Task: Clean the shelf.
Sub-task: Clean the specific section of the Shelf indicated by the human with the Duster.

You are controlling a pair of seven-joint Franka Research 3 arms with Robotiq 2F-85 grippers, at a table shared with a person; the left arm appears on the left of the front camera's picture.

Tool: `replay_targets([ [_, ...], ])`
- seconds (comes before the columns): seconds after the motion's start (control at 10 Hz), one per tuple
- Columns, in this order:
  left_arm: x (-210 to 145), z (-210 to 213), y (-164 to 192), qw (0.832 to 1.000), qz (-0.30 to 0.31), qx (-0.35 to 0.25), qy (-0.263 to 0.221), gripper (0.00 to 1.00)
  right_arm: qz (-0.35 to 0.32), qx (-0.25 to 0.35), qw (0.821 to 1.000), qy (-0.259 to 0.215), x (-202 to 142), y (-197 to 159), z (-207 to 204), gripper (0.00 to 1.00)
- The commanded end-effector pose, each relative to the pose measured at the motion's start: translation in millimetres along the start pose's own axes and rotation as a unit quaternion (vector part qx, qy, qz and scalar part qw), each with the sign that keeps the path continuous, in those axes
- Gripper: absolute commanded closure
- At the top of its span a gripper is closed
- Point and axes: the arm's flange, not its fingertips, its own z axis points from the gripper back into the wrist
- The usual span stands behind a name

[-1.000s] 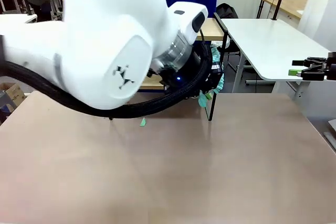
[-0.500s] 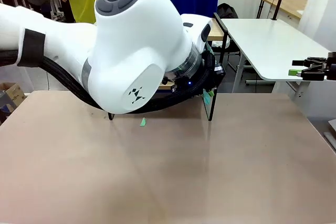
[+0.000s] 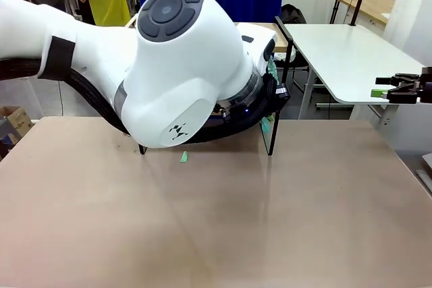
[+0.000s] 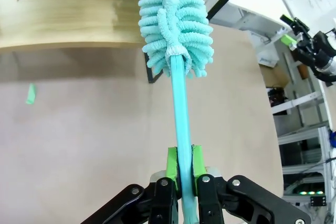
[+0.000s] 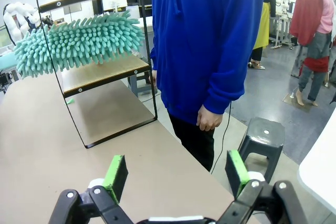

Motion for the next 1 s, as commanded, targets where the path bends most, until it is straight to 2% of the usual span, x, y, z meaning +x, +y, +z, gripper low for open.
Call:
replay_targets([
  [0.0,5,-36,-16,0.999,0.004,0.037,-0.018,0.87,0.003,0.001,1.000,-0.001,4,1,-1,0.00],
  [0.4,6,-57,-9,0.998,0.012,0.050,0.032,0.87,0.003,0.001,1.000,-0.001,4,1,-1,0.00],
  [0.5,9,-53,-8,0.997,0.029,0.070,0.022,0.87,0.003,0.001,1.000,-0.001,4,1,-1,0.00],
  [0.6,2,-31,12,0.998,0.004,0.049,0.027,0.87,0.003,0.001,1.000,-0.001,4,1,-1,0.00],
  [0.9,7,-29,19,0.997,0.011,0.071,0.038,0.87,0.003,0.001,1.000,-0.001,4,1,-1,0.00],
])
